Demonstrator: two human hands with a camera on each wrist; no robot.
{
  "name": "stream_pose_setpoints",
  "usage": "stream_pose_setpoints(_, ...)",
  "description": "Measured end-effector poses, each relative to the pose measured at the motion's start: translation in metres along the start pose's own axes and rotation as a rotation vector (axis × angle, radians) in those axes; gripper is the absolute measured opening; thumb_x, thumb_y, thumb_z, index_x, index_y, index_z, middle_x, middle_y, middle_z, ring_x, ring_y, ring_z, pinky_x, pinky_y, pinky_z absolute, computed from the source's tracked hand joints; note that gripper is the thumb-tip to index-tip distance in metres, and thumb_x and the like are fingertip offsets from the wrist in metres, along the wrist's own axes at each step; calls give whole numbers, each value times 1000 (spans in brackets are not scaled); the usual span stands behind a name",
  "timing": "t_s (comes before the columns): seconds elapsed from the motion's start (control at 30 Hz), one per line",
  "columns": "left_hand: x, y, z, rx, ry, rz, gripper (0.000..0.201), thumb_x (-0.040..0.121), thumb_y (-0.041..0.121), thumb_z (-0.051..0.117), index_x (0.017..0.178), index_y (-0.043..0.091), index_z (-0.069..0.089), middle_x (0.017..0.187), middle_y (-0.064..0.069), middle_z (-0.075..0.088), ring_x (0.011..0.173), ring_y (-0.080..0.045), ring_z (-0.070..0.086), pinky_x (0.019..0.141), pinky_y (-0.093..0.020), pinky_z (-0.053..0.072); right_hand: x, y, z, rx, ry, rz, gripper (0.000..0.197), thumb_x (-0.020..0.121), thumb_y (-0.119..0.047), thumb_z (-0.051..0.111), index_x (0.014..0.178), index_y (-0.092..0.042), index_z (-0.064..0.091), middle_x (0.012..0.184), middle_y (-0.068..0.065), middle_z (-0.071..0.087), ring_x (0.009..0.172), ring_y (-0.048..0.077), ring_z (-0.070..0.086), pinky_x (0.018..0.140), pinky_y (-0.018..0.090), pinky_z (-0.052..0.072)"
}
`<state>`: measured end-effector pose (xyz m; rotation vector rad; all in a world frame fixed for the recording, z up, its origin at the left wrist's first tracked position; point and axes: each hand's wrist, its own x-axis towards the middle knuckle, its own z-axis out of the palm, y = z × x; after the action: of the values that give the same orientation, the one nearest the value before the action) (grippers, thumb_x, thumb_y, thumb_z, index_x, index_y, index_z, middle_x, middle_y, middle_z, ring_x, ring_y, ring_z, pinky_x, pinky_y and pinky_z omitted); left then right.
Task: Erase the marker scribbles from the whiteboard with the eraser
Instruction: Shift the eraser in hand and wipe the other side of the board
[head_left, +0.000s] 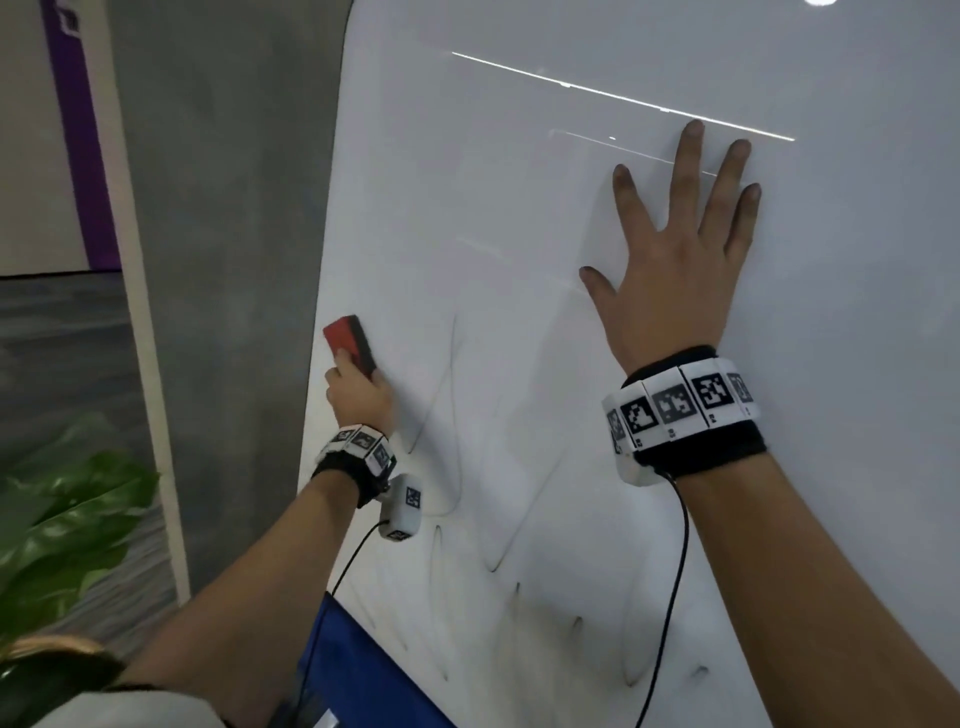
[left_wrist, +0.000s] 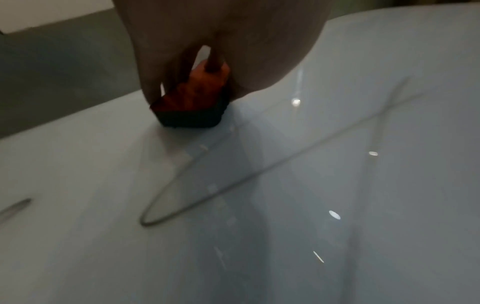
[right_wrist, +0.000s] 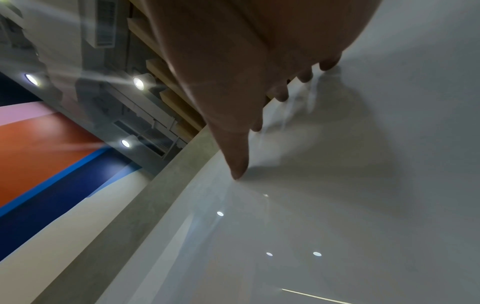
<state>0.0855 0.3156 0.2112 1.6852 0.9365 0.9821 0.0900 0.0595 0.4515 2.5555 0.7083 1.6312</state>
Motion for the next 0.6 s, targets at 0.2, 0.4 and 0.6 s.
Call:
stream_pose_setpoints(0.2,-41,33,1,-183,-13,641,55,99,16,64,151,14,47,146,-12,48,132,-22,48,116,-28,37,-1,-4,0,22,4,9,81,89,-49,70,158,-28,32,170,17,2,154,49,3,126,59,6)
stream_pose_setpoints(0.4,-24,40,-8,-244,78,188,58,99,17,62,154,15,45,141,-9,55,129,-27,56,107,-20,36,-7,8,-2,9,-27,-53,80,89,-49,71,157,-29,34,170,17,4,155,47,4,126,57,10)
stream_pose_setpoints(0.6,-125,42,0,-195,-110,741,54,94,18,73,145,21,57,143,-3,57,126,-11,57,109,-19,45,-18,1,-9,47,-56,-64,75,88,-40,74,154,-28,40,170,16,4,155,46,4,127,55,9)
